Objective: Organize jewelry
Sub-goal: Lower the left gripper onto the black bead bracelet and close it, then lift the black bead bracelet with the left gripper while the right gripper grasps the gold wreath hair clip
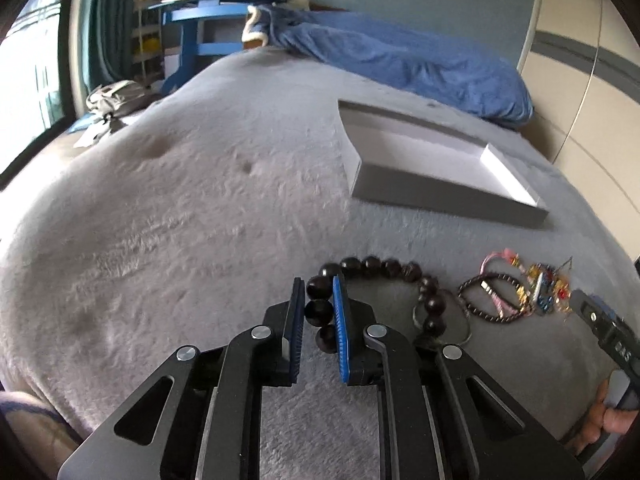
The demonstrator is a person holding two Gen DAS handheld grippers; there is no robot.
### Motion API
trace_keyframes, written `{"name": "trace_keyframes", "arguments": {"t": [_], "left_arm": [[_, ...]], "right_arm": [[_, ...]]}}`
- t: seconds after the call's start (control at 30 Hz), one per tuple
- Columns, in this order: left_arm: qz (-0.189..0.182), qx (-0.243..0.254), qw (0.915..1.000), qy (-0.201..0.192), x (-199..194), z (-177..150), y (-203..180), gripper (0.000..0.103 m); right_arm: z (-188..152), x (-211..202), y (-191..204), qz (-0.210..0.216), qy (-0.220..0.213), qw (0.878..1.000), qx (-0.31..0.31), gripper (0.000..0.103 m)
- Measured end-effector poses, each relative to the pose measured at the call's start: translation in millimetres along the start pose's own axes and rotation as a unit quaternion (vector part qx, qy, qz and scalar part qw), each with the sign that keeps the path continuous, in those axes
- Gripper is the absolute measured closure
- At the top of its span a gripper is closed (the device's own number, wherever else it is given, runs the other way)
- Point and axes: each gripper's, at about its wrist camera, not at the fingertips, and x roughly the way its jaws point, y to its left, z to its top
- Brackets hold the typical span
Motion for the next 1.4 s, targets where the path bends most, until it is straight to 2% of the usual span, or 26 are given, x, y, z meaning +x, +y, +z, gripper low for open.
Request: {"name": "trace_keyframes", "arguments": {"t": [0.1, 0.17, 0.3, 0.37, 0.4, 0.47, 0.6, 0.77, 0.93, 1.1, 1.3, 1.4], "left_arm": [[0.005, 0.014, 0.9998, 0.014, 7.2, -1.2, -7.1, 0.088], [0.008, 0.016, 0.9997, 0.017, 9.2, -3.1, -6.6, 0.083], [0.015, 0.024, 0.9994, 0.018, 13.9, -5.0, -7.7, 0.077], [0.02, 0.034, 0.9991, 0.015, 16.7, -5.6, -9.1, 0.076], [0.024, 0.042, 0.9988, 0.013, 18.1, -5.7, -11.6, 0.076], [0.018, 0.04, 0.9989, 0.014, 17.7, -4.8, -10.5, 0.077], [-0.002, 0.023, 0.9997, 0.012, 14.0, -1.4, -2.8, 0.087], [-0.019, 0.024, 0.9995, 0.0, 3.6, -1.0, -5.1, 0.088], [-0.037, 0.021, 0.999, -0.016, -8.8, -2.1, -7.3, 0.088], [-0.056, 0.024, 0.9972, -0.042, -24.1, -1.1, -9.2, 0.088], [-0.07, 0.026, 0.9958, -0.052, -30.0, 1.1, -12.0, 0.088], [-0.076, 0.025, 0.9953, -0.055, -30.6, 2.3, -12.9, 0.088]], "right_arm": [[1.0, 10.9, 4.1, -0.015, 0.018, 0.999, -0.024, 0.024], [-0.1, 14.4, 5.3, -0.022, 0.021, 0.999, -0.034, 0.026], [-1.0, 21.3, 4.5, -0.031, 0.026, 0.998, -0.046, 0.049], [-0.8, 22.6, 0.8, -0.026, 0.027, 0.998, -0.04, 0.055], [-0.4, 21.7, -0.4, -0.019, 0.025, 0.999, -0.038, 0.063], [-2.2, 18.1, 0.5, -0.013, 0.024, 0.999, -0.036, 0.064], [-2.8, 7.4, -3.7, 0.014, 0.023, 1.0, -0.016, 0.064], [-7.2, -15.4, 0.5, 0.048, 0.02, 0.999, -0.004, 0.064], [-7.7, -36.8, 8.3, 0.073, -0.015, 0.997, -0.006, 0.064], [-0.2, -43.5, 3.7, 0.075, -0.041, 0.996, 0.006, 0.064], [3.3, -43.7, -6.2, 0.062, -0.042, 0.997, 0.02, 0.064], [8.1, -57.7, -10.3, 0.068, -0.078, 0.994, 0.025, 0.064]]}}
